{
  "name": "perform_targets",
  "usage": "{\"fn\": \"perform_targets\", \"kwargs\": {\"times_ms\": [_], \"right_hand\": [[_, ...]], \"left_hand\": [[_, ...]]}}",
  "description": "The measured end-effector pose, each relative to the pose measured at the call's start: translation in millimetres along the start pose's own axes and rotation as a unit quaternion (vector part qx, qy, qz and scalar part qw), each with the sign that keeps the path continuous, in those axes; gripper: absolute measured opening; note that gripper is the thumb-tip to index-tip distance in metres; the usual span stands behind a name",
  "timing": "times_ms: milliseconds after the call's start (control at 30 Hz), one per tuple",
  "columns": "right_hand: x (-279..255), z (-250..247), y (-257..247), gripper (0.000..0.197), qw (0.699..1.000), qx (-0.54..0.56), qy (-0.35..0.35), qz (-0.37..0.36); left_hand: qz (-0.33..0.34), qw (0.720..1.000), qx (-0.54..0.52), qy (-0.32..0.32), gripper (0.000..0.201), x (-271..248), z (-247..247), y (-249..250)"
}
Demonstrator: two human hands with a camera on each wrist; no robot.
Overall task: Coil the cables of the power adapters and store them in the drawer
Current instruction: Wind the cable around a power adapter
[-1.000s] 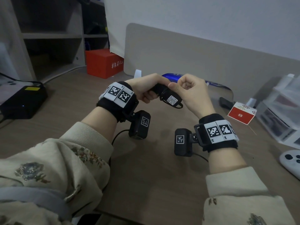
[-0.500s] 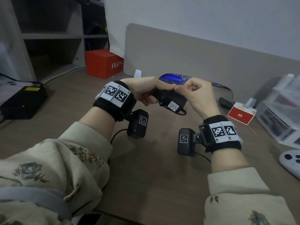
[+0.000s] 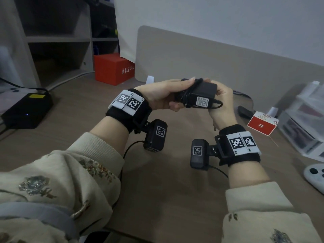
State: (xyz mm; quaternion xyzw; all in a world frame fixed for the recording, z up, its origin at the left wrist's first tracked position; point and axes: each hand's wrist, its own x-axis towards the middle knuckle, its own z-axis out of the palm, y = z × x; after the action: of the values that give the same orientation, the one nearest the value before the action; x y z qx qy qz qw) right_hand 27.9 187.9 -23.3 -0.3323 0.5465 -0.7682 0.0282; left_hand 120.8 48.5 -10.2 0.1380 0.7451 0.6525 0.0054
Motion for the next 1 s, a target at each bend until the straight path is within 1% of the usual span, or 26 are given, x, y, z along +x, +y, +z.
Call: {"fn": "perform_targets", "kwargs": {"times_ms": [33, 100, 167, 300, 367, 433, 500, 600, 700, 767, 900, 967, 1000], "right_hand": [[1.2, -0.3, 1.2, 0.024, 1.000, -0.005, 0.011, -0.001], [1.0, -2.7, 4.0, 0.020, 0.998, -0.053, 0.018, -0.013], [-2.2, -3.5, 3.0, 0.024, 0.996, -0.086, 0.017, -0.013], [-2.7, -6.1, 4.4, 0.034, 0.984, -0.175, 0.030, -0.028], [-0.1, -7.8, 7.0, 0.034, 0.975, -0.216, 0.042, -0.031], [2.1, -8.3, 9.8, 0.032, 0.972, -0.231, 0.042, -0.023], [2.1, -5.9, 11.4, 0.032, 0.972, -0.235, 0.009, -0.020], [1.4, -2.5, 14.4, 0.033, 0.960, -0.276, -0.049, -0.020], [1.2, -2.3, 14.4, 0.035, 0.954, -0.294, -0.058, -0.015], [-2.1, -1.6, 11.4, 0.037, 0.947, -0.311, -0.081, -0.016], [-6.4, 2.9, 8.1, 0.039, 0.918, -0.371, -0.126, -0.059], [-6.2, 4.4, 7.7, 0.039, 0.904, -0.399, -0.129, -0.086], [-5.5, 4.6, 8.2, 0.039, 0.901, -0.404, -0.124, -0.097]], "left_hand": [[0.008, 1.000, -0.001, 0.009, 0.050, 1.5, 0.8, -0.3], [0.019, 0.999, -0.016, 0.027, 0.044, 4.3, 3.5, -1.9], [0.027, 0.998, -0.036, 0.036, 0.037, 6.6, 6.7, -4.0], [0.042, 0.996, -0.046, 0.070, 0.037, 12.8, 12.1, -7.2], [0.046, 0.995, -0.036, 0.086, 0.037, 15.6, 13.0, -7.8], [0.053, 0.992, -0.034, 0.106, 0.035, 17.6, 12.6, -9.2], [0.064, 0.987, -0.054, 0.138, 0.034, 19.6, 11.3, -10.0], [0.076, 0.979, -0.060, 0.182, 0.035, 22.9, 9.2, -10.2], [0.089, 0.974, -0.051, 0.203, 0.034, 25.3, 9.4, -10.9], [0.092, 0.968, -0.054, 0.225, 0.031, 26.3, 10.5, -10.1], [0.102, 0.948, -0.077, 0.290, 0.030, 24.9, 3.9, -7.6], [0.097, 0.939, -0.086, 0.318, 0.031, 24.6, -0.6, -8.1], [0.091, 0.936, -0.088, 0.328, 0.032, 25.2, -1.8, -8.7]]}}
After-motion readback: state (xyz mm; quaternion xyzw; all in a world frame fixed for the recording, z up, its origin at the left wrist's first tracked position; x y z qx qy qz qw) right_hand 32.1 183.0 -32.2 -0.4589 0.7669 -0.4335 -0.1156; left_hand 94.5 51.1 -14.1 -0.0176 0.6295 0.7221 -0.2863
